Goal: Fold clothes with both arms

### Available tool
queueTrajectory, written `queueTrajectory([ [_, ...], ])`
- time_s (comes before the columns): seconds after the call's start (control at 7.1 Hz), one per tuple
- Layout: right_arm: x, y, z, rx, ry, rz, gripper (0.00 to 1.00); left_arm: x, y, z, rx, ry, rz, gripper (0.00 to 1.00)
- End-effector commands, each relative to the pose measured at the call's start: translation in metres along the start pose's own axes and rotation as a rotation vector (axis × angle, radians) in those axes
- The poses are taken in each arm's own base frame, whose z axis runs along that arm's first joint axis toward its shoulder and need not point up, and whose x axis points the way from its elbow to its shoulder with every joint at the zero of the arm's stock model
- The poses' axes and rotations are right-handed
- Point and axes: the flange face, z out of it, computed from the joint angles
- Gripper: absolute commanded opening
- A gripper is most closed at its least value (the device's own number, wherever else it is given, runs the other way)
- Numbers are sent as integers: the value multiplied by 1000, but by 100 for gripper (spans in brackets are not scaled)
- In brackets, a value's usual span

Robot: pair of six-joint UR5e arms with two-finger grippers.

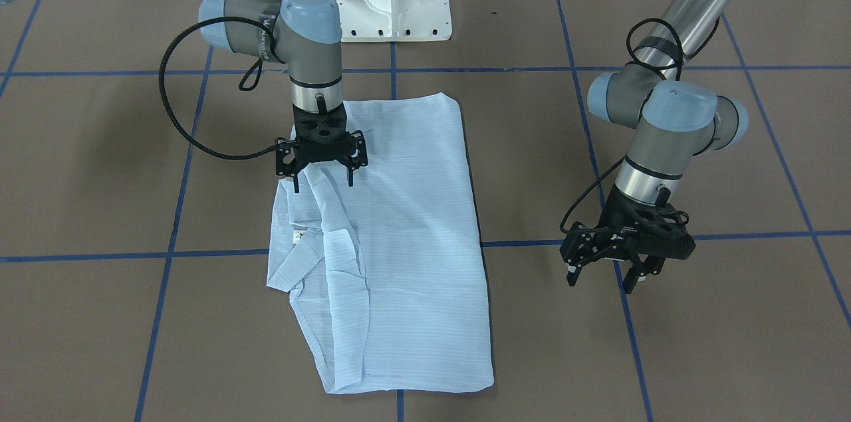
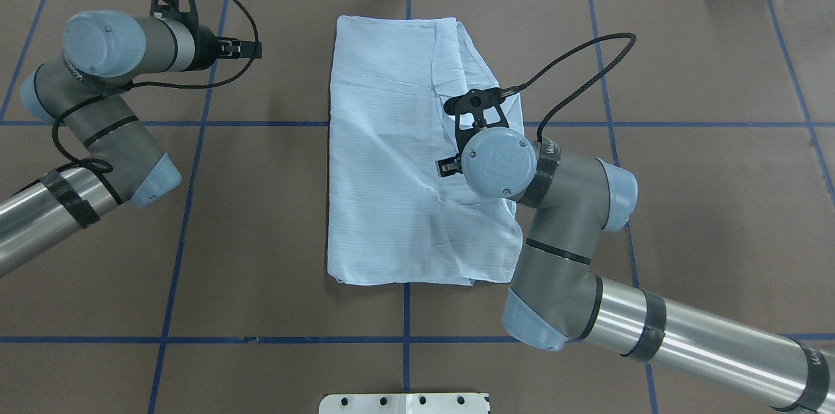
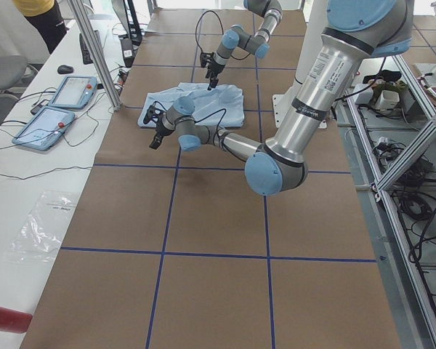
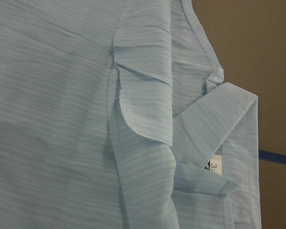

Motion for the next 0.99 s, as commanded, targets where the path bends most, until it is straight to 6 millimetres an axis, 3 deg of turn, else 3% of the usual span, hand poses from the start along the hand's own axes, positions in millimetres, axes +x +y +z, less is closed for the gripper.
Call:
queueTrajectory([
  [0.0,-1,5,8,-89,98,-133,90,0,0,0,-1,0,2,100],
  [0.28,-4,24,16,-125,121,-218,87,0,0,0,-1,0,4,100],
  [0.56,-9,29,15,-142,132,-232,82,0,1,1,-2,-1,6,100],
  [0.7,-5,32,19,-151,146,-266,64,0,1,1,-2,-1,6,100],
  [0.85,-4,32,19,-160,161,-314,38,0,1,1,-2,-1,4,100],
])
